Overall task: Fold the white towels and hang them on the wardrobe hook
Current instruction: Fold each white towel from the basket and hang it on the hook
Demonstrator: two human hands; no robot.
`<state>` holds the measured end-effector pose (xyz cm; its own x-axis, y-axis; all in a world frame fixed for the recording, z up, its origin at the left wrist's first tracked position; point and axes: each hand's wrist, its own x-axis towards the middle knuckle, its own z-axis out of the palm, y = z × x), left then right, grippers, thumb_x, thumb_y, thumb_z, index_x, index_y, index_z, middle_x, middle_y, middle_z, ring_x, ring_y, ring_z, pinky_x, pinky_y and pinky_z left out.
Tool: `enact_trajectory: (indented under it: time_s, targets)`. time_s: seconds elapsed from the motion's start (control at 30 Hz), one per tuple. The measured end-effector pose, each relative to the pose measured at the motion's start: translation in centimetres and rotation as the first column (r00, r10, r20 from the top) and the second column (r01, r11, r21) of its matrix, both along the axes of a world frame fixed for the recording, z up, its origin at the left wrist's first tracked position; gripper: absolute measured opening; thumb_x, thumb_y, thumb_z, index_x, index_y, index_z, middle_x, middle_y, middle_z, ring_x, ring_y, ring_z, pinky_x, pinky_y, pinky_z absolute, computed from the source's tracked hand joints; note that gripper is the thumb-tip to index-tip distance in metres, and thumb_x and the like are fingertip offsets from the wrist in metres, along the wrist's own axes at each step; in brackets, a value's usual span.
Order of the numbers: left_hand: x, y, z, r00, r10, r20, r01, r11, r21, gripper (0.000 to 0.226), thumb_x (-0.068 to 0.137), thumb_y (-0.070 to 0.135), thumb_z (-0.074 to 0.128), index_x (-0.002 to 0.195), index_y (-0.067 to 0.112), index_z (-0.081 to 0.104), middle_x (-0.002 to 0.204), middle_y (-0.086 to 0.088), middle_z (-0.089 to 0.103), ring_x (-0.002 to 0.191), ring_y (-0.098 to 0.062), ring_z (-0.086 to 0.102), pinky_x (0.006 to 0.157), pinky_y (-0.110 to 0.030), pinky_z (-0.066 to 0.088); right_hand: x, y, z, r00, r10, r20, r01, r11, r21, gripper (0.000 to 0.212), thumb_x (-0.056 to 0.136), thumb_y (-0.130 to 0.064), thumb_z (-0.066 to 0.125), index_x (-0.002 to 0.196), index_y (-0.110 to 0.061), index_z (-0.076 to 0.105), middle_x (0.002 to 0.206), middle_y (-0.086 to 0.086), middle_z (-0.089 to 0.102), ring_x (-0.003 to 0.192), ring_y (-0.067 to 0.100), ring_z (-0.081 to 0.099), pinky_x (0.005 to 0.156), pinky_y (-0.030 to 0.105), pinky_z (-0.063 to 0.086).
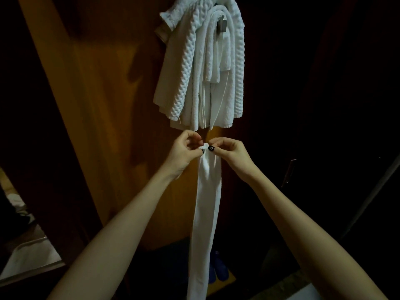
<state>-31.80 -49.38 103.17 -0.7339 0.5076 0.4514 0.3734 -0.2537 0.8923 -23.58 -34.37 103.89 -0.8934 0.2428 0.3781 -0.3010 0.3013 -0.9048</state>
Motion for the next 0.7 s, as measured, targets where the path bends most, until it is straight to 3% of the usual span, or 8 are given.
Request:
enact_trajectory:
  time_s: [0.07, 0.17, 0.27, 0.4, 0.53, 0.7]
  targets:
    - [-0.1, -0.1, 0.5, 0.999, -0.035, -0.005, 0.035, 0.999, 0.026, 0.036, 0.079, -0.016, 0.061, 0.090, 0.017, 0.055, 0.085, 0.002, 0.059, 0.080, 0.002, 0.060, 0.074, -0.014, 0.049, 0.1, 0.4, 0.4, 0.999, 0.029, 0.035, -0.031, 0.998, 0.061, 0.016, 0.091, -0.004, 0.063, 0.077, -0.013, 0.062, 0.106, 0.005, 0.067, 0.104, 0.006, 0.061, 0.095, 0.026, 0.046]
    - [0.0, -0.2, 1.2, 0.995, -0.033, -0.092, 0.033, 0.999, 0.000, 0.036, 0.076, -0.015, 0.063, 0.084, 0.020, 0.057, 0.077, 0.013, 0.061, 0.075, 0.003, 0.057, 0.069, -0.012, 0.045, 0.3, 0.5, 0.7, 0.997, 0.056, 0.049, -0.060, 0.994, 0.093, 0.015, 0.091, -0.002, 0.062, 0.078, -0.009, 0.058, 0.079, 0.002, 0.062, 0.073, 0.005, 0.058, 0.070, 0.019, 0.047]
    - [0.0, -0.4, 1.5, 0.972, 0.017, -0.235, -0.037, 0.996, -0.081, 0.036, 0.077, -0.013, 0.063, 0.076, 0.023, 0.059, 0.071, 0.014, 0.059, 0.065, 0.006, 0.051, 0.064, -0.009, 0.041, 0.4, 0.4, 0.8, 1.000, -0.028, 0.007, 0.027, 0.986, 0.166, 0.014, 0.090, -0.005, 0.065, 0.077, -0.006, 0.058, 0.073, -0.001, 0.061, 0.064, -0.001, 0.054, 0.062, 0.014, 0.043]
    - [0.1, -0.7, 1.1, 0.922, 0.108, -0.373, -0.171, 0.975, -0.139, 0.024, 0.080, -0.007, 0.066, 0.082, 0.017, 0.064, 0.087, 0.003, 0.061, 0.083, 0.000, 0.058, 0.076, -0.010, 0.044, 0.4, 0.2, 0.6, 0.989, -0.136, -0.056, 0.145, 0.966, 0.215, 0.013, 0.090, -0.009, 0.066, 0.079, -0.005, 0.059, 0.080, 0.014, 0.063, 0.073, 0.015, 0.055, 0.066, 0.031, 0.044]
    - [0.5, -0.9, 0.6, 0.921, 0.109, -0.375, -0.176, 0.973, -0.150, 0.014, 0.081, 0.008, 0.073, 0.089, 0.016, 0.066, 0.091, 0.005, 0.065, 0.093, -0.008, 0.060, 0.078, -0.016, 0.047, 0.5, -0.4, 0.8, 0.976, -0.180, -0.122, 0.211, 0.920, 0.331, 0.028, 0.089, -0.011, 0.066, 0.070, -0.026, 0.053, 0.069, -0.008, 0.058, 0.063, -0.004, 0.050, 0.060, 0.017, 0.041]
    - [0.9, -1.0, 0.9, 0.944, 0.091, -0.317, -0.136, 0.983, -0.122, 0.015, 0.079, 0.007, 0.075, 0.083, 0.018, 0.066, 0.080, 0.004, 0.065, 0.076, -0.003, 0.060, 0.070, -0.015, 0.047, 1.0, -0.9, 0.9, 0.942, -0.235, -0.238, 0.318, 0.853, 0.413, 0.041, 0.088, -0.008, 0.066, 0.066, -0.033, 0.042, 0.061, -0.014, 0.047, 0.057, -0.005, 0.046, 0.054, 0.014, 0.035]
